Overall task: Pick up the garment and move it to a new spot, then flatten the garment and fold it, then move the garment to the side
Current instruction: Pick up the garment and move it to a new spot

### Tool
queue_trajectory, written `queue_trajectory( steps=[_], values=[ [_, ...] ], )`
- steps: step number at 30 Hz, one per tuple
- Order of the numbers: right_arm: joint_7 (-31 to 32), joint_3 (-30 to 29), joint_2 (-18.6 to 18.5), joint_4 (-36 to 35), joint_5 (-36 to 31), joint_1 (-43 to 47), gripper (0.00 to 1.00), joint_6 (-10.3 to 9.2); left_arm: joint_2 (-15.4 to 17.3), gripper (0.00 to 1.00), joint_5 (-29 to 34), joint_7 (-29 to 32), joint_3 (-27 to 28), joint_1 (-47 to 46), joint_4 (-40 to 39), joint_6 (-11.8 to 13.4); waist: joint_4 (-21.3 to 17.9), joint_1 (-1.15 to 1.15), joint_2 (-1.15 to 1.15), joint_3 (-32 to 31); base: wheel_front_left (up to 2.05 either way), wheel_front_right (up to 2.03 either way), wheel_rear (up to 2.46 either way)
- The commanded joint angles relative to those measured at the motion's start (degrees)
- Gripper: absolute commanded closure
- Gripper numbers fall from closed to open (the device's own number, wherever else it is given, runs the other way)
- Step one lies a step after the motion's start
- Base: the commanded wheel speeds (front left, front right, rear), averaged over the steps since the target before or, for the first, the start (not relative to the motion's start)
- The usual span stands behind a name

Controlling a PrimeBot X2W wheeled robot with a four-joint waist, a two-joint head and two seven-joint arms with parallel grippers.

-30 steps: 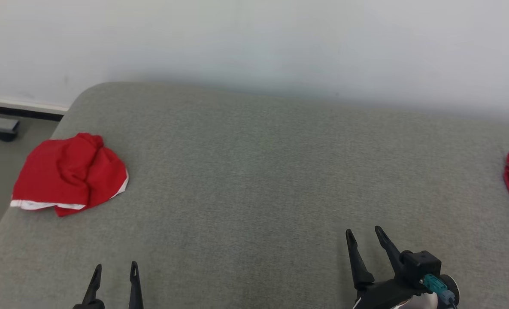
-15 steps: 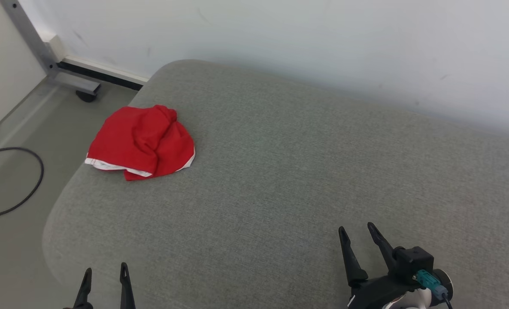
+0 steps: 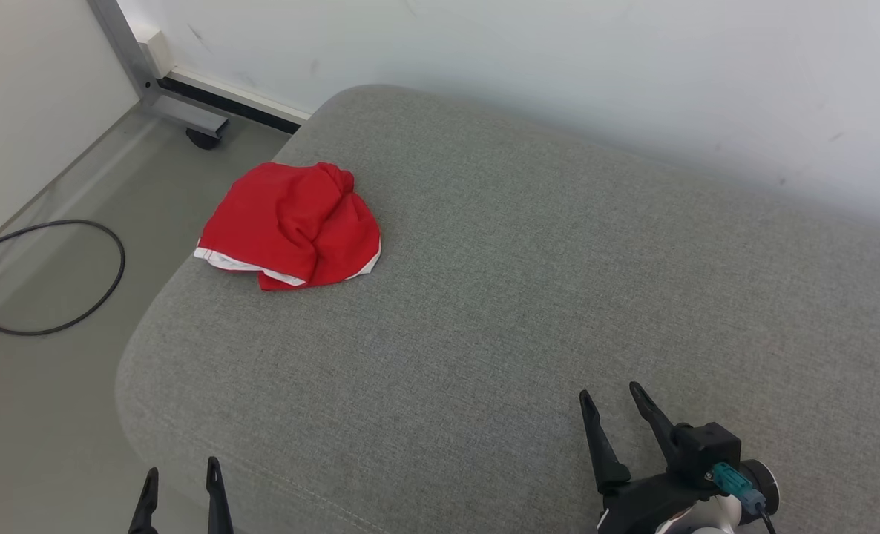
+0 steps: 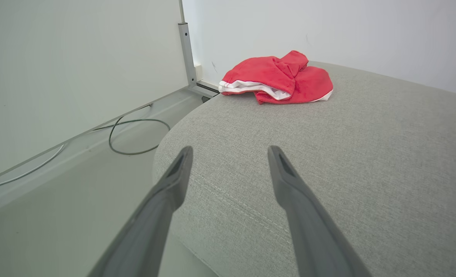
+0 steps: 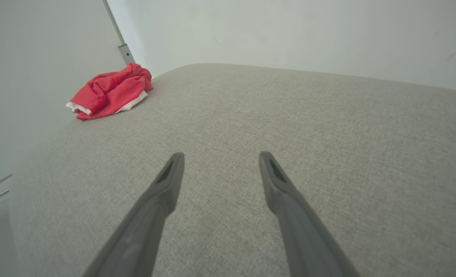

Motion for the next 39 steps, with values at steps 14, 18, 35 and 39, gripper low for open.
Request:
queue_trajectory(
  steps=[14, 18, 35, 39],
  values=[
    [0.0, 1.6, 0.0, -1.2, -1.1, -2.2, 0.0, -0.15, -0.1, 0.0, -2.8, -0.2, 1.4, -2.7, 2.5, -3.1, -2.9, 0.0, 0.0, 2.9, 0.0, 0.0, 0.0],
    [0.0, 1.9, -0.2, -2.2, -2.2, -3.8, 0.0, -0.15, 0.9, 0.0, -2.1, -0.2, 4.0, -8.1, 5.8, -5.7, -5.6, 0.0, 0.0, 5.4, 0.0, 0.0, 0.0],
    [0.0, 6.2, -3.8, -6.8, -2.4, -10.9, 0.0, -0.15, 15.8, 0.0, -7.9, -0.2, -1.1, -33.4, 25.6, -7.9, -15.7, 0.0, 0.0, 15.0, 0.0, 0.0, 0.0],
    [0.0, 6.7, -4.7, -7.8, -2.6, -12.1, 0.0, -0.15, 18.8, 0.0, -12.7, 0.6, -3.9, -38.2, 31.2, -8.0, -17.6, 0.0, 0.0, 17.6, 0.0, 0.0, 0.0]
  ],
)
